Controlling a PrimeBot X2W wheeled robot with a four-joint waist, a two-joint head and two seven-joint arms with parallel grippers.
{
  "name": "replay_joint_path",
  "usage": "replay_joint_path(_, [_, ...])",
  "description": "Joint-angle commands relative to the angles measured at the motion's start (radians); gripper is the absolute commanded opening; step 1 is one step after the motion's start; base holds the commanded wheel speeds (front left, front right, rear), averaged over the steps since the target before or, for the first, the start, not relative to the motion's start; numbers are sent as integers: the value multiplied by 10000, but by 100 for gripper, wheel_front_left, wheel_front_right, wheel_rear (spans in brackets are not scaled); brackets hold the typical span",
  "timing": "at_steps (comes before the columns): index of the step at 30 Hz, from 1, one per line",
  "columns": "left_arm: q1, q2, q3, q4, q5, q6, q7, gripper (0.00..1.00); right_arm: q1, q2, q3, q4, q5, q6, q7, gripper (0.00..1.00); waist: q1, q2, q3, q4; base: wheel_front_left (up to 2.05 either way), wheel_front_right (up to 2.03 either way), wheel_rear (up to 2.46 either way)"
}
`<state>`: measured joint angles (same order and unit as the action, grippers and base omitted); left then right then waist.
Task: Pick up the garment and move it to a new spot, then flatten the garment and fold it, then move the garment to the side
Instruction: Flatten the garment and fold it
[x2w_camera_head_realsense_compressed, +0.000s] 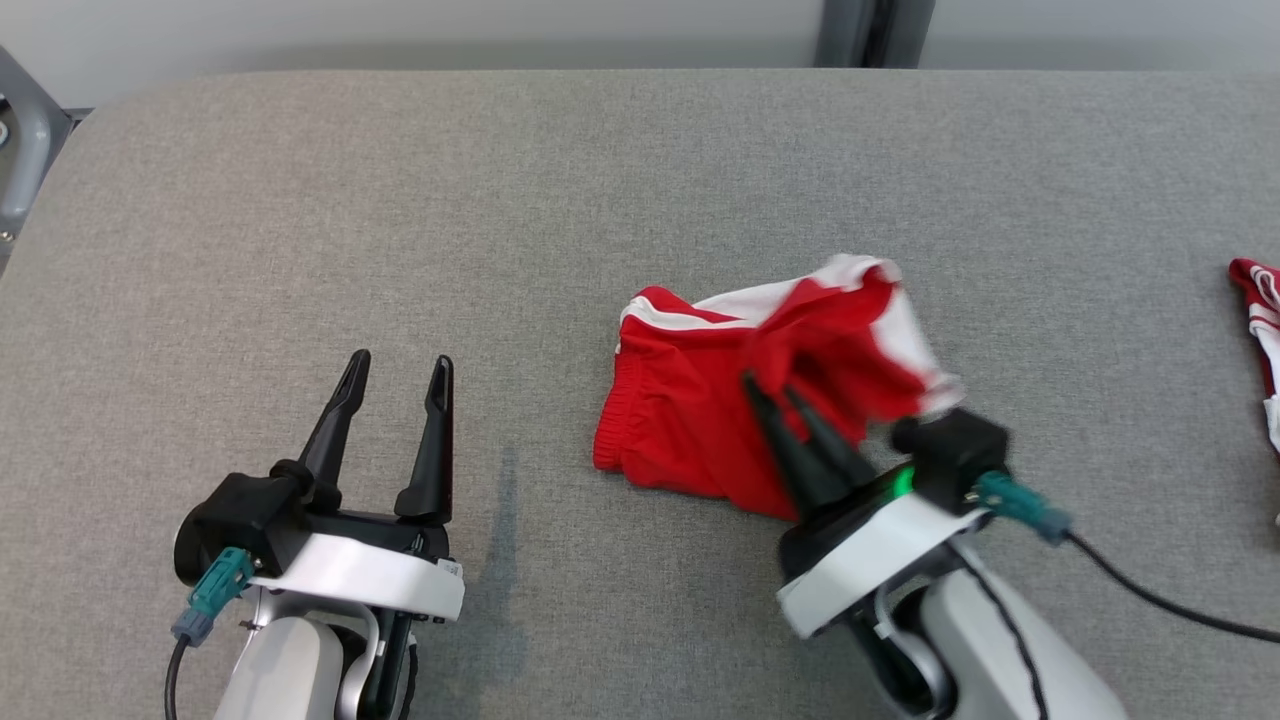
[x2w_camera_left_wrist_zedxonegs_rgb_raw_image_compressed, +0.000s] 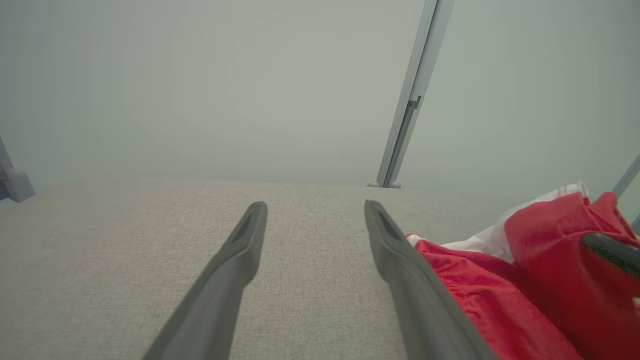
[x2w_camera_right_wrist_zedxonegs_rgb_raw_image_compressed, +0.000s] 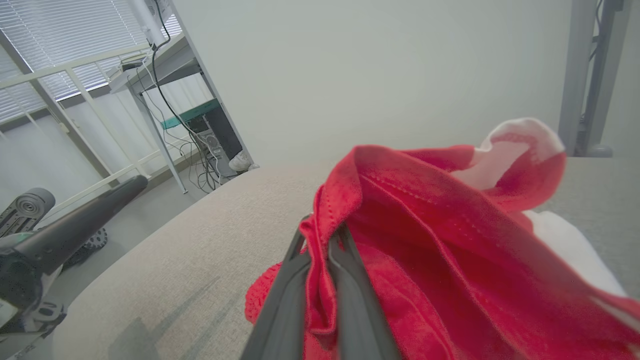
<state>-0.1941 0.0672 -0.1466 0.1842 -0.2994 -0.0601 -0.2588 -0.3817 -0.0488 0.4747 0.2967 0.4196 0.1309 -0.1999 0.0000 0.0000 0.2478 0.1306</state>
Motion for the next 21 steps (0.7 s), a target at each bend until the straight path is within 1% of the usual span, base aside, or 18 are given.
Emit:
replay_joint_path(1, [-144, 32, 6, -17, -49, 37, -34, 100, -143, -61, 583, -53, 237, -4, 133, 0, 0, 0, 58, 43, 0, 0, 0])
replay_joint_path(2, [-164, 24, -12, -15, -62, 34, -36, 100, -229, -65, 978, 24, 361, -2, 221, 0, 0, 0, 93, 66, 0, 0, 0])
replay_joint_path(5, [-219, 16, -78, 40, -110, 16, -38, 100, -477, -60, 1664, 314, 705, -4, 172, 0, 0, 0, 165, 174, 0, 0, 0])
replay_joint_path(12, [-283, -16, -177, 133, -187, 19, -49, 100, -1332, -54, 2802, 1379, 1216, -2, 143, 0, 0, 0, 253, 297, 0, 0, 0])
replay_joint_path(13, [-283, -16, -177, 133, -187, 19, -49, 100, -1332, -54, 2802, 1379, 1216, -2, 143, 0, 0, 0, 253, 297, 0, 0, 0])
replay_joint_path(16, [-342, -32, -254, 186, -211, 12, -51, 100, -1691, -56, 3165, 2035, 1548, -2, 275, 0, 0, 0, 269, 398, 0, 0, 0])
replay_joint_path(17, [-369, -40, -292, 211, -218, 8, -52, 100, -1819, -49, 3258, 2207, 1639, -2, 203, 16, 0, 0, 276, 439, 0, 0, 0])
replay_joint_path(18, [-395, -48, -325, 234, -237, 6, -52, 100, -1925, -50, 3332, 2373, 1727, -2, 145, 41, 0, 0, 277, 480, 0, 0, 0])
replay_joint_path(19, [-402, -50, -353, 256, -254, 9, -53, 100, -1986, -49, 3443, 2545, 1823, -2, 158, 86, 0, 0, 274, 507, 0, 0, 0])
replay_joint_path(20, [-400, -52, -362, 269, -274, 19, -49, 100, -2059, -47, 3568, 2631, 1885, -2, 96, 100, 0, 0, 272, 530, 0, 0, 0])
replay_joint_path(21, [-391, -61, -370, 270, -288, 32, -48, 100, -2119, -48, 3659, 2694, 1938, -2, 27, 100, 0, 0, 266, 549, 0, 0, 0])
